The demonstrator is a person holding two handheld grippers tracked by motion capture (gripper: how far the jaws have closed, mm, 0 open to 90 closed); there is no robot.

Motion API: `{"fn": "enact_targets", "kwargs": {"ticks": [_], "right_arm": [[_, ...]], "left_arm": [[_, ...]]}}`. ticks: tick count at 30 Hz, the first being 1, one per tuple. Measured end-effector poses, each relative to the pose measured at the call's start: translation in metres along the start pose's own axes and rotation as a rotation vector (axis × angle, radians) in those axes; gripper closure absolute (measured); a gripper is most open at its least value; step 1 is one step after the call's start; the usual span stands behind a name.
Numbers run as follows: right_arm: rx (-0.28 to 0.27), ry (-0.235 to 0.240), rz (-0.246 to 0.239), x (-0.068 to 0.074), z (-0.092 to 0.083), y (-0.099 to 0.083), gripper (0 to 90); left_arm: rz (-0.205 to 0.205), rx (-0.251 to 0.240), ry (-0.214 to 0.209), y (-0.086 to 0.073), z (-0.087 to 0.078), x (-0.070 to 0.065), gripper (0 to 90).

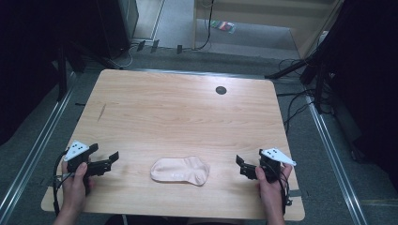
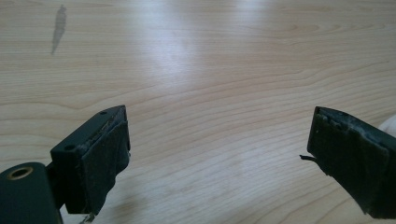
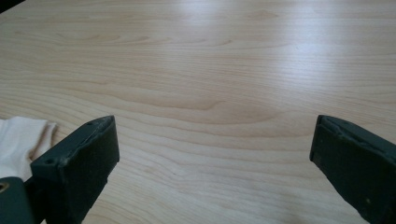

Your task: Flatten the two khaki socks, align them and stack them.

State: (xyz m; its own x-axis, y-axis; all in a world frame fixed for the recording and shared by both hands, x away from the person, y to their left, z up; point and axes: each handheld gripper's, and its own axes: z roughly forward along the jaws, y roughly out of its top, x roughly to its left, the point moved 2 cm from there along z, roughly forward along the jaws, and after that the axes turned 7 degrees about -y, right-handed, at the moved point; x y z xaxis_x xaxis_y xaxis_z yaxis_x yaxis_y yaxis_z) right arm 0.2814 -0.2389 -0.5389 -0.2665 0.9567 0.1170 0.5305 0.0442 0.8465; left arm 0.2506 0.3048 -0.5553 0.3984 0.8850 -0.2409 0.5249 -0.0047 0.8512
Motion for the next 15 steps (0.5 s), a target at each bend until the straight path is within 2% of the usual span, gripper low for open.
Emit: {"fn": "enact_targets", "kwargs": {"ticks": [2, 6, 15], "right_arm": [[0.005, -0.01, -0.01, -0.005, -0.001, -0.002, 1.2], [0.014, -0.024, 0.004, -0.014, -0.005, -0.006, 1.2], [0.016, -0.056, 0.022, -0.032, -0.013, -0.012, 1.2]], "left_arm": [[0.003, 0.004, 0.017, -0.001, -0.002, 0.005, 6.4], [0.015, 0.016, 0.039, -0.004, -0.008, 0.012, 6.5], [0.012, 0.018, 0.061, -0.01, -0.025, 0.029, 6.5]]}}
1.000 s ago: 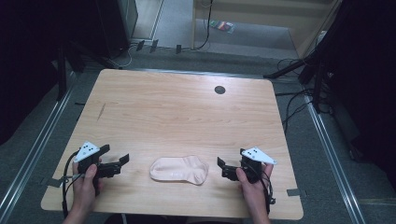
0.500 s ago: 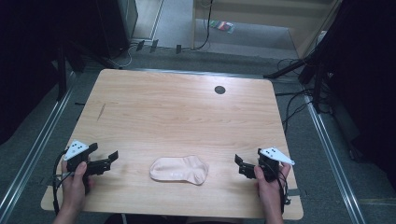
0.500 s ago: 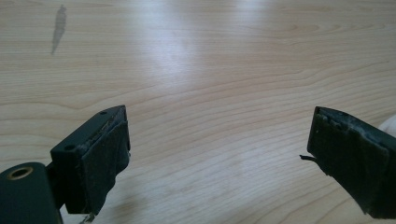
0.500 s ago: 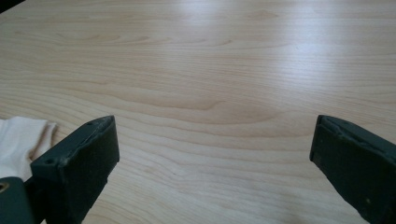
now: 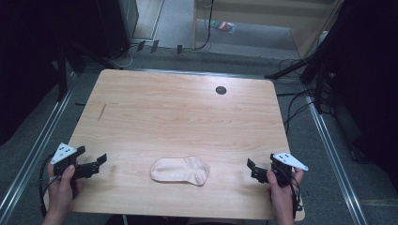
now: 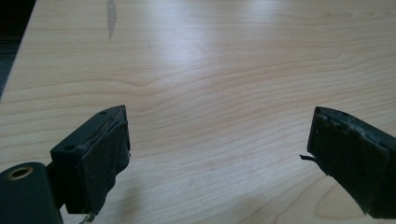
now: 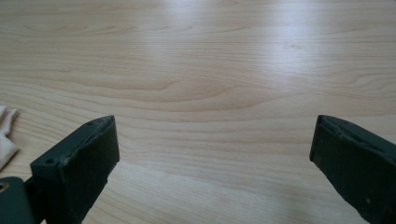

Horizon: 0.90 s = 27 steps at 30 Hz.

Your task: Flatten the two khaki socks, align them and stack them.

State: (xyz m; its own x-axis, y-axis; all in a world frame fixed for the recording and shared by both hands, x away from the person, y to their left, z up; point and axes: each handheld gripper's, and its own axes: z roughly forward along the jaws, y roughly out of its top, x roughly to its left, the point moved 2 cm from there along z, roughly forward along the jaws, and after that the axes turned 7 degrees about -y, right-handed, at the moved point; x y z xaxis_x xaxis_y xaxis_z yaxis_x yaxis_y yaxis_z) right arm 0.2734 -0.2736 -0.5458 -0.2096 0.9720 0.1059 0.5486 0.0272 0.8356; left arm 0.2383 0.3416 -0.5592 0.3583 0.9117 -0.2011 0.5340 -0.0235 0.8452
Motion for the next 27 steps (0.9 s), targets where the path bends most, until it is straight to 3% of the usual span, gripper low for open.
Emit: {"fn": "enact_targets", "kwargs": {"ticks": [4, 22, 25, 27], "right_arm": [[0.006, -0.019, -0.005, -0.011, -0.005, -0.007, 1.2], [0.009, -0.052, 0.04, -0.046, -0.034, -0.032, 1.3], [0.013, -0.05, 0.053, -0.047, -0.035, -0.033, 2.7], [0.012, -0.056, 0.052, -0.046, -0.035, -0.033, 3.5]], "left_arm": [[0.005, 0.001, 0.007, -0.004, -0.009, 0.007, 6.5], [0.023, 0.0, 0.028, -0.017, -0.028, 0.015, 6.5], [-0.012, -0.012, 0.011, -0.017, -0.029, 0.018, 6.5], [-0.012, -0.007, 0.011, -0.017, -0.028, 0.018, 6.5]]}}
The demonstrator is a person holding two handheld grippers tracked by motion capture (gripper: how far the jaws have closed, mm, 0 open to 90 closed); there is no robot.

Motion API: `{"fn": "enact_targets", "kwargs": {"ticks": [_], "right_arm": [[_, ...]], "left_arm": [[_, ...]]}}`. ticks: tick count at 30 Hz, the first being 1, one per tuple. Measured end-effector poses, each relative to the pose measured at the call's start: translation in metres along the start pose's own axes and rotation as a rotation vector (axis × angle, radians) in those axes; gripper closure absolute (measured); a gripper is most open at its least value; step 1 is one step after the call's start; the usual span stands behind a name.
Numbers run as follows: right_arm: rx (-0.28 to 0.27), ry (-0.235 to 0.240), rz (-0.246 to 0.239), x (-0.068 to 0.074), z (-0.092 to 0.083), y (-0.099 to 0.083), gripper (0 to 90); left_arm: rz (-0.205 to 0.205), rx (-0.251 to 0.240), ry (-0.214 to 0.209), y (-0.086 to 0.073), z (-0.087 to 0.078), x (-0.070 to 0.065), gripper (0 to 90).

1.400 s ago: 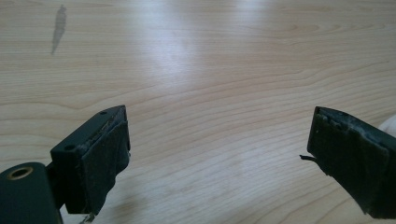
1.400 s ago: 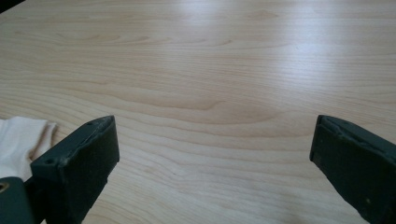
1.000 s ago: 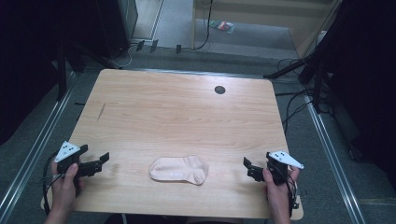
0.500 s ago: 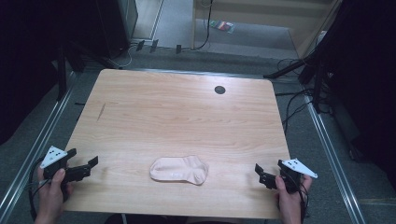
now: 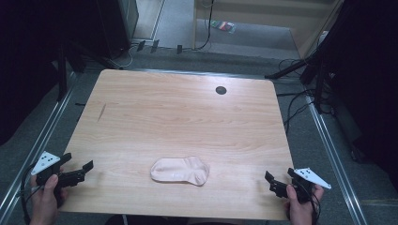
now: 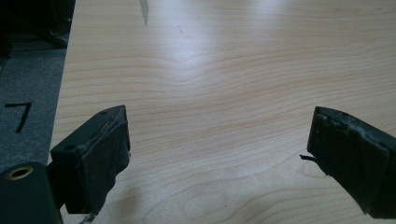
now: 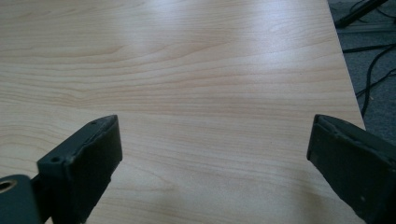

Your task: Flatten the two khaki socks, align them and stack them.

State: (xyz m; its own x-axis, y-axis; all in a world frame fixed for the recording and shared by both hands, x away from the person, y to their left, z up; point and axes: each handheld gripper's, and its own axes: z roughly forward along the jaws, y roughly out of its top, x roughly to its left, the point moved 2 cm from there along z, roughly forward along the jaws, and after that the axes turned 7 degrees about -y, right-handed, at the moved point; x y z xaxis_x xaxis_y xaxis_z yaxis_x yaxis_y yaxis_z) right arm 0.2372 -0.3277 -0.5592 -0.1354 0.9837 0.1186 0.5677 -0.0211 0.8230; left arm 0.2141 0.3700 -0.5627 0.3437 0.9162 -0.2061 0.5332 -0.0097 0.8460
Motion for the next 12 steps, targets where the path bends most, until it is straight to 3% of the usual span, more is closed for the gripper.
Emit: {"fn": "enact_targets", "kwargs": {"ticks": [9, 12], "right_arm": [[0.01, -0.005, 0.012, -0.0008, 0.0007, 0.0001, 3.7], [0.009, -0.009, 0.012, -0.0007, 0.0007, 0.0001, 4.0]], "left_arm": [[0.005, 0.032, 0.004, 0.001, 0.0035, -0.0003, 6.5], [0.015, 0.0, 0.035, 0.0013, 0.0026, -0.0013, 6.5]]}}
